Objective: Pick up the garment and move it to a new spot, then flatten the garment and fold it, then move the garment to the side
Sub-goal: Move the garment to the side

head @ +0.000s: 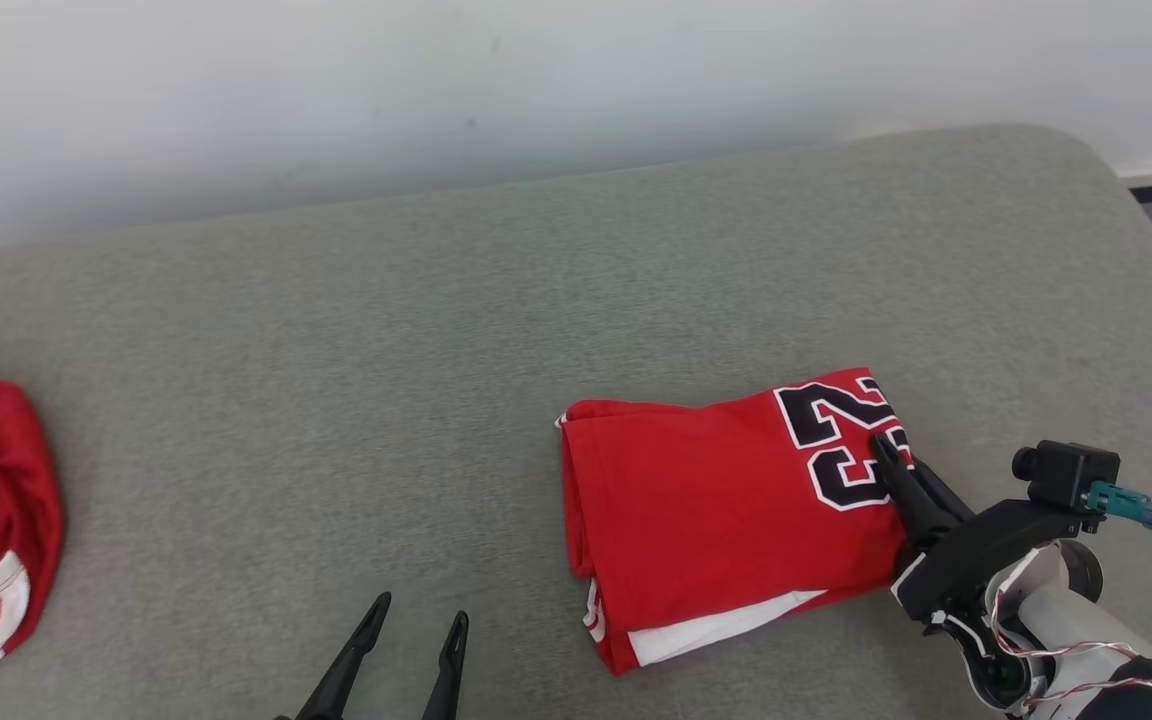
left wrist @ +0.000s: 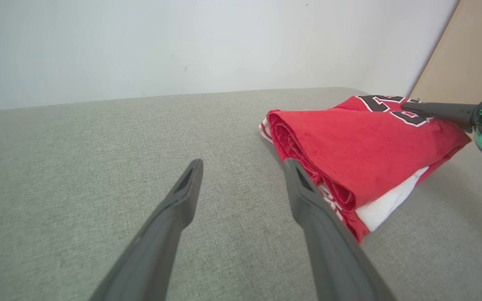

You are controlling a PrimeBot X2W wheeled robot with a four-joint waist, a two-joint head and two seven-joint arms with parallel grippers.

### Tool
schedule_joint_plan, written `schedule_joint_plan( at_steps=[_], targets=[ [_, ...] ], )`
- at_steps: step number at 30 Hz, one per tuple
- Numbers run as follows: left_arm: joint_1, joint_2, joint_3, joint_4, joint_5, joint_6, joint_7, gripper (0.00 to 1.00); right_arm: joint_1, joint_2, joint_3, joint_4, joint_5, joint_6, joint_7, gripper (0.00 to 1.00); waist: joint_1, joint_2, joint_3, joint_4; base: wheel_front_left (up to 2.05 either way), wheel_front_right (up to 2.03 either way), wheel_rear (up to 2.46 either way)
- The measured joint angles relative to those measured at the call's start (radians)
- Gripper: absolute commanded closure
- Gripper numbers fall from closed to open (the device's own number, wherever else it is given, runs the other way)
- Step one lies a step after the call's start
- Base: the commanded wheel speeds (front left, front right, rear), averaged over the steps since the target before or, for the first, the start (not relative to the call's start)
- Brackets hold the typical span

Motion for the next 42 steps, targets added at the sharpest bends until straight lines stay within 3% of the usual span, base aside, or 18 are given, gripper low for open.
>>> schedule_joint_plan(
  at_steps=[13, 21, 31, 42],
  targets=[
    [-0.014, 0.009, 0.005, -0.001, 0.017, -0.012, 0.000, 0.00, 0.026, 0.030, -0.111, -0.058, -0.140, 0.000, 0.000, 1.00, 0.0000, 0.0000, 0.012, -0.159, 0.00, 0.00, 0.00],
    [-0.015, 0.010, -0.008, 0.003, 0.019, -0.018, 0.000, 0.00, 0.038, 0.036, -0.100, -0.062, -0.170, 0.000, 0.000, 1.00, 0.0000, -0.0001, 0.005, -0.239, 0.00, 0.00, 0.00],
    [-0.048, 0.010, -0.027, -0.005, 0.019, -0.028, 0.000, 0.00, -0.017, 0.001, -0.078, -0.045, -0.159, 0.000, 0.000, 1.00, -0.0001, -0.0002, 0.015, -0.242, 0.00, 0.00, 0.00],
    [-0.161, 0.017, -0.057, -0.064, 0.024, -0.048, 0.000, 0.00, -0.164, -0.062, -0.101, -0.045, -0.190, 0.000, 0.000, 1.00, 0.0000, -0.0001, 0.130, -0.210, 0.00, 0.00, 0.00]
  ],
)
